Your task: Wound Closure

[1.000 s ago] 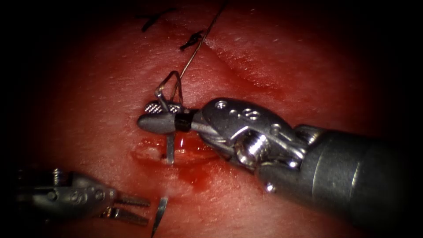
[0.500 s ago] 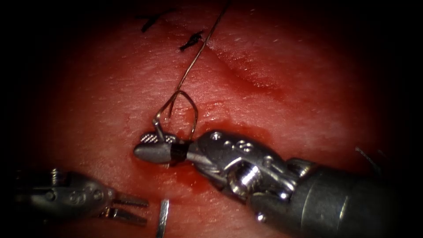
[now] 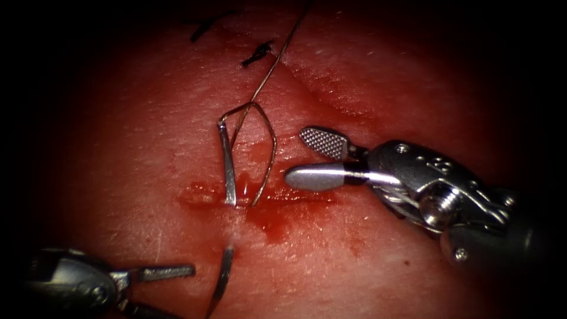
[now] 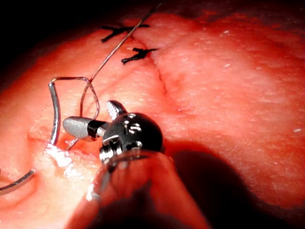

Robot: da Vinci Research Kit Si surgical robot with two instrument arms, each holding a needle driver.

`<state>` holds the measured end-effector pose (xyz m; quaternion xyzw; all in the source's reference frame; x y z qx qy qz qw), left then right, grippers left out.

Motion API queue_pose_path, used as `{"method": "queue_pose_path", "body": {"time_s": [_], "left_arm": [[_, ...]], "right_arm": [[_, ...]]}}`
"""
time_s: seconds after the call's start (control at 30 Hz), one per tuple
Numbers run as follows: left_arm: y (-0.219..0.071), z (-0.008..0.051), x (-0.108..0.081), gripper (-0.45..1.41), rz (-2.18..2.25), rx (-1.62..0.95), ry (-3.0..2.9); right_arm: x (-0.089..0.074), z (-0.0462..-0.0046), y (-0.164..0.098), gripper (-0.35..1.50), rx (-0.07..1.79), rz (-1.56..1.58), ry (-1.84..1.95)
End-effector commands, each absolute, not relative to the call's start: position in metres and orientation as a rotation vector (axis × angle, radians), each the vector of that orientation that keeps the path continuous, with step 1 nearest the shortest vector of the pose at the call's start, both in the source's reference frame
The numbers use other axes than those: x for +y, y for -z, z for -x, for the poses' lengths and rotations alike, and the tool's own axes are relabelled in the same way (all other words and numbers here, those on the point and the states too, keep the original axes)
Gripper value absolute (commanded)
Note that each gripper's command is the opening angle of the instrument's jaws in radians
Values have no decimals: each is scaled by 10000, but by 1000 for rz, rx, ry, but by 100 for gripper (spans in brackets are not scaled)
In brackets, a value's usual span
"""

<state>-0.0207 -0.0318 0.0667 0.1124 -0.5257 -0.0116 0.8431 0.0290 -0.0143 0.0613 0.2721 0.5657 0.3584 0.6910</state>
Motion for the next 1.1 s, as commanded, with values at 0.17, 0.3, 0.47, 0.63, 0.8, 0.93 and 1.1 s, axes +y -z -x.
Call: {"method": "queue_pose_path", "body": {"time_s": [0.17,0.3,0.47,0.63,0.8,0.93,1.1], "left_arm": [[-673,232,-316,47,-150,-1181,6],[-680,235,-310,51,-122,-1180,8],[-697,233,-303,49,-90,-1191,23],[-711,235,-299,39,-50,-1226,43],[-715,240,-300,37,-52,-1261,39],[-717,239,-298,24,-53,-1262,38],[-717,239,-297,-45,-73,-1291,14]], "right_arm": [[-154,-295,-619,114,1292,-601,-799],[-167,-297,-625,111,1296,-591,-790],[-184,-301,-635,106,1296,-586,-786],[-195,-304,-646,103,1298,-590,-795],[-197,-304,-653,101,1301,-582,-792],[-199,-304,-654,101,1308,-585,-797],[-203,-301,-651,96,1323,-586,-799]]}}
